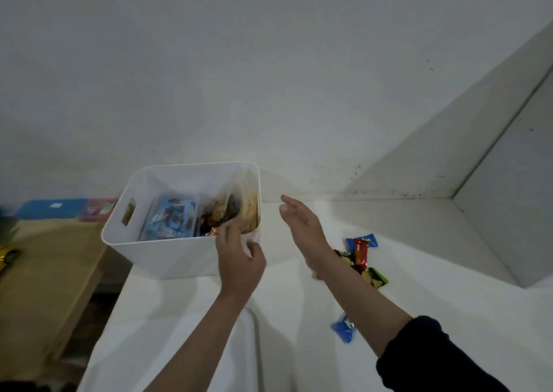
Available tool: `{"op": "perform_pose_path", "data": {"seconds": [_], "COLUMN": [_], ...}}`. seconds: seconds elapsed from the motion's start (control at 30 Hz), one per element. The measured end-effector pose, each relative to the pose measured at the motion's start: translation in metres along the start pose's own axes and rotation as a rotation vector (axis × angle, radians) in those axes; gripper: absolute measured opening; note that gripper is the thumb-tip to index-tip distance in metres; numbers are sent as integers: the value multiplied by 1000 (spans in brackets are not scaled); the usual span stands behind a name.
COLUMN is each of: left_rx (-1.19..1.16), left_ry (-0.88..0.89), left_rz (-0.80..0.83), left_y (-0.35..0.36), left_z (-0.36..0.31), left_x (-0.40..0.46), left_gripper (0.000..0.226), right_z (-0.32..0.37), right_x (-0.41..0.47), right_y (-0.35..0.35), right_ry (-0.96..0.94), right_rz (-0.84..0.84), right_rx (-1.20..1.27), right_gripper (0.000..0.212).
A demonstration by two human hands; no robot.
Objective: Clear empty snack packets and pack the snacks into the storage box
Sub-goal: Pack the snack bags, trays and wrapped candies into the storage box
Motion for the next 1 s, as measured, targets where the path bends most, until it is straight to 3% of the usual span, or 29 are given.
{"op": "perform_pose_path", "data": {"seconds": [0.1, 0.2, 0.33, 0.43, 0.63, 0.87, 1.0], "left_rx": [13, 24, 205, 327, 443, 503, 455], "left_ry": [82, 12, -50, -67, 119, 391, 356], "left_rz": [145, 381, 773, 985, 1000, 1089, 1048], "left_y": [46, 99, 164, 202, 250, 291, 298], "left_z": [-16, -11, -2, 5, 14, 24, 28], "left_x": [-56, -110, -172, -193, -170, -124, -114], "left_gripper": [36, 44, 87, 125, 119, 136, 132], "right_z": [-62, -109, -163, -191, -194, -176, -179], "right_x": [-16, -32, -43, -39, 4, 80, 89], "right_y": [-65, -135, -198, -221, -222, -216, -218], "right_ry": [25, 18, 76, 85, -61, -313, -327], "right_rz": [-140, -287, -339, -302, -155, 99, 84], "right_rx": [-224, -584, -1009, -1169, -1341, -1506, -1380], "right_gripper": [42, 53, 92, 104, 98, 96, 80]}}
Point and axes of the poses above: each hand's wrist, its own x-axis towards the middle knuckle, its own y-axis out of the palm, z = x × y, the point moved 9 cm from there along x, towards the middle knuckle, and after that the axes turned 8 degrees about y, right-handed, at the moved point
